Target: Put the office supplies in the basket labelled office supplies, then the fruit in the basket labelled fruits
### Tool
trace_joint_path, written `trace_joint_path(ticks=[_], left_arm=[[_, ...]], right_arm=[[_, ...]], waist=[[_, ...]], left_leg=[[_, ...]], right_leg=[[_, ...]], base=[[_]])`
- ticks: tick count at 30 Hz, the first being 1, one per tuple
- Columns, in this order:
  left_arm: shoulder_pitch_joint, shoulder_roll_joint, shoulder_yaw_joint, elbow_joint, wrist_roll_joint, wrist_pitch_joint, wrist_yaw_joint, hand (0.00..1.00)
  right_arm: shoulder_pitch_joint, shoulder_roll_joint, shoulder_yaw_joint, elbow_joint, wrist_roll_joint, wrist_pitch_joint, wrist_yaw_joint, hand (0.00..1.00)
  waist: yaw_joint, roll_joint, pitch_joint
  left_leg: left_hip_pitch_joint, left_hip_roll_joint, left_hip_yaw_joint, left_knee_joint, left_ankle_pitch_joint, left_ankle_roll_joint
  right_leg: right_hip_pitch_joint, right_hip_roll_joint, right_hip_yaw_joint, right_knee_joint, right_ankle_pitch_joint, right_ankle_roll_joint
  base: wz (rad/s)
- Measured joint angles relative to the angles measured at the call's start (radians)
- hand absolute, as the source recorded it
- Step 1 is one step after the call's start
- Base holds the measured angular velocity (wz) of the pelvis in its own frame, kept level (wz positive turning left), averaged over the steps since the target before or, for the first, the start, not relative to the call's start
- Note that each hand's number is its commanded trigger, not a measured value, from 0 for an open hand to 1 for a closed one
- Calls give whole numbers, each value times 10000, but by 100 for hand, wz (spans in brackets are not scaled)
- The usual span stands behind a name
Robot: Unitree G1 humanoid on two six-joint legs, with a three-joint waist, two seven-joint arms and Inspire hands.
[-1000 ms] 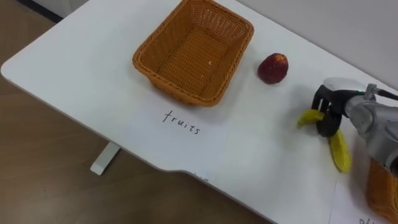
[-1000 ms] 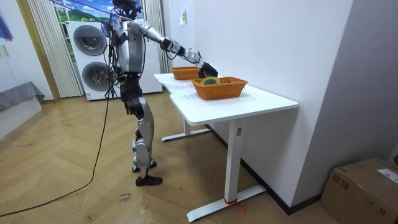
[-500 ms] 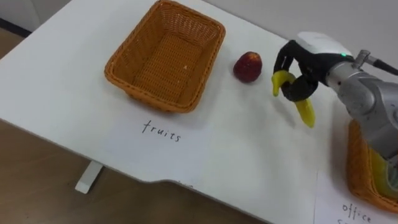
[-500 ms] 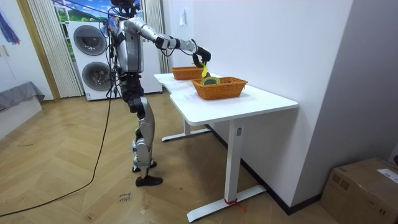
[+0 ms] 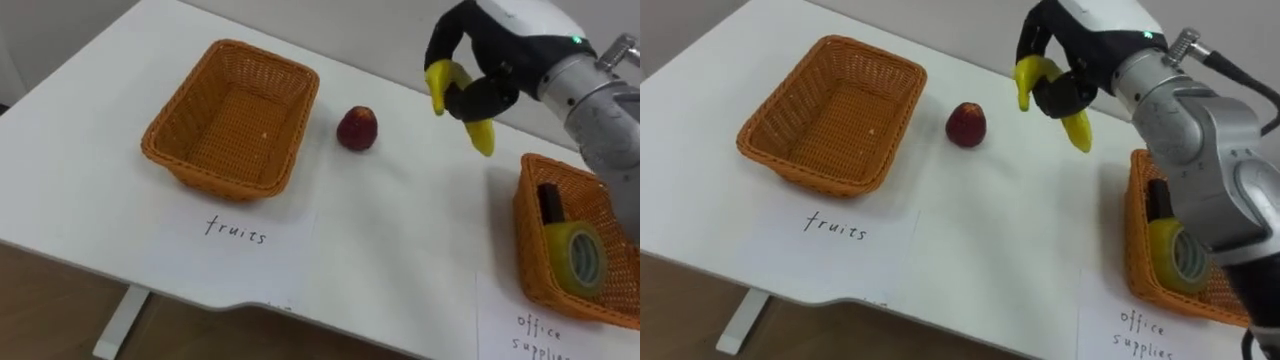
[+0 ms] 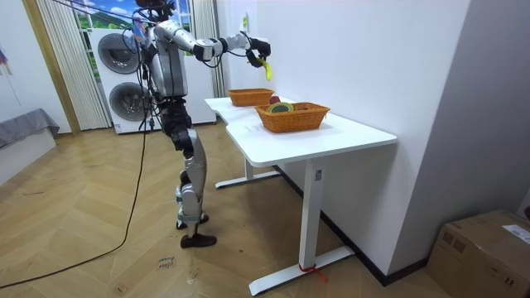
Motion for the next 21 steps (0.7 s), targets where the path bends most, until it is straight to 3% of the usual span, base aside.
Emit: trace_joint_path(ticks=[5,8,11,13,17,21], left_arm=[[151,-45,83,5,286,22,-88,0],[152,-183,264,7,419,76,-99,0],[214,-285,327,22,435,66,-71,0],[216,-295,326,11,436,58,-49,0],[278,-444,325,8,470,59,-51,0],[375,-441,308,-206,515,91,-51,0]], right_arm=[[-5,14,-5,-728,-4,203,175,100],[-6,23,3,-999,-14,280,178,100],[-146,121,82,-1038,-13,287,231,100],[-429,242,136,-1053,-297,328,262,100],[-716,487,159,-1056,-412,365,264,100],[-965,731,847,-1053,-728,447,261,100]], waist=[[132,-1,0],[446,-6,6],[718,-34,88],[782,-130,203],[871,-144,209],[1126,-145,208]], left_leg=[[143,-4,7,-36,7,-11],[282,0,53,-215,80,-22],[348,-10,29,-299,114,-32],[257,-28,-117,-279,131,-55],[111,-75,-317,-234,147,-45],[136,-81,-366,-302,158,-23]], right_leg=[[108,63,92,-6,-1,2],[133,54,143,0,-1,2],[173,-1,156,9,-30,44],[146,7,159,-1,-42,55],[95,51,154,-9,-47,63],[92,4,25,-3,-64,91]], base=[[-1],[-5],[3],[17],[18],[3]])
